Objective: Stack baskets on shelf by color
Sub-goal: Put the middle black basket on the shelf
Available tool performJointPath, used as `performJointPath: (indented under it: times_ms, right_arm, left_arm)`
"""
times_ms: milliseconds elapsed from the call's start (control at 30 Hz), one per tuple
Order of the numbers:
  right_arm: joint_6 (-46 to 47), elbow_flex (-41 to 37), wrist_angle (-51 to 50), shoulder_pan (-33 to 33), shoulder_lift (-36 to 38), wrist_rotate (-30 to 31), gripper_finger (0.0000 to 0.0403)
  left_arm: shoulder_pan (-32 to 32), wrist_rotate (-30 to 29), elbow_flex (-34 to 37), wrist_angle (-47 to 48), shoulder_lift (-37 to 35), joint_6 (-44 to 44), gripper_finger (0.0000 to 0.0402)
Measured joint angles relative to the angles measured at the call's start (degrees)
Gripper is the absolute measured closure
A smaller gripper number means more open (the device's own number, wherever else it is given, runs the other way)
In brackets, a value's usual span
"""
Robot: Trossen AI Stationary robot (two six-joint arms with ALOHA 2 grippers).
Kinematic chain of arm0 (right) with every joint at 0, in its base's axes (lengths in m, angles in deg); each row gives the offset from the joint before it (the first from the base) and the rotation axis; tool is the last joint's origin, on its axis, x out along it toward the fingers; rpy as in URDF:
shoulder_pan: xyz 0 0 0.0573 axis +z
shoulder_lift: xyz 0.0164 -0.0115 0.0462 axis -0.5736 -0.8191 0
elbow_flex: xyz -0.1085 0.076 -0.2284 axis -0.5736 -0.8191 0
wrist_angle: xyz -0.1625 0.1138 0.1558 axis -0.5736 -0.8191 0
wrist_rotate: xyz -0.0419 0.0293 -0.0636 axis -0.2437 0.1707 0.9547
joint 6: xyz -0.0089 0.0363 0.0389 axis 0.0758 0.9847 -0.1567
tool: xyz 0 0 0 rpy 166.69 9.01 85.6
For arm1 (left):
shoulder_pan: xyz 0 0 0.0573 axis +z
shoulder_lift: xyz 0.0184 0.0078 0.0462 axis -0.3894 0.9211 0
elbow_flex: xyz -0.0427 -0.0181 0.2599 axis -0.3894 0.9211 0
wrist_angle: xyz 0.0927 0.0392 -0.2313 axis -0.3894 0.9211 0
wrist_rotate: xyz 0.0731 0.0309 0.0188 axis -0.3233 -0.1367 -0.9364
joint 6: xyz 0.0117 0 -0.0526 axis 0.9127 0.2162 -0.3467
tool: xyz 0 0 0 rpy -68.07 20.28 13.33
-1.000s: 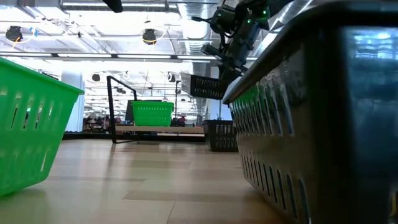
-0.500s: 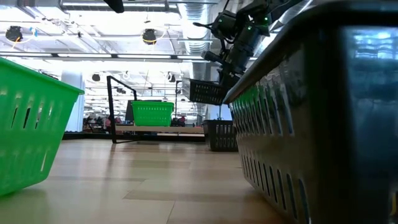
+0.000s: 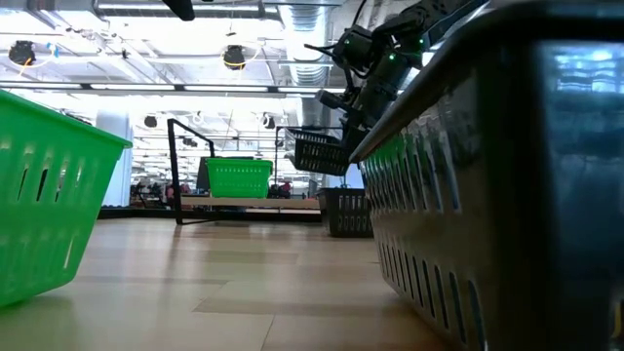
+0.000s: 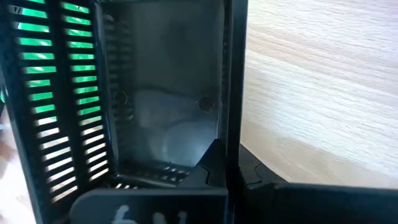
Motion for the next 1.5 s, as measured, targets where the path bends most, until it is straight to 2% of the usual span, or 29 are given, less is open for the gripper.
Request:
performJointPath:
  times_ms: [433,633,833,1167,1500]
  right_arm:
    - [-1.74,0.00,-2.57,-0.47,-0.13,-0.17,0.0400]
    - [-1.56,0.06,-1.63,-0.73,-4.49,-4.03,0.0400]
    - [-1.81,0.13,0.24,0.65,-7.21,-4.51,0.0398]
    - [-2.24,0.00,0.32,-2.01,-4.53,-2.25,0.0399]
    - [-2.08,0.00,0.64,-2.96,-3.93,-2.49,0.0399]
  left_arm:
    - [0.02,-0.92,0.00,-0.02,0.00,-1.36,0.0271]
    - [0.22,-1.34,0.00,-0.04,0.00,-1.36,0.0271]
    - [0.24,-1.31,0.00,-0.13,0.02,-1.36,0.0271]
    - [0.63,-0.98,0.00,-0.22,0.02,-1.30,0.0271]
    - [1.22,-0.87,0.00,-0.26,0.02,-1.14,0.0271]
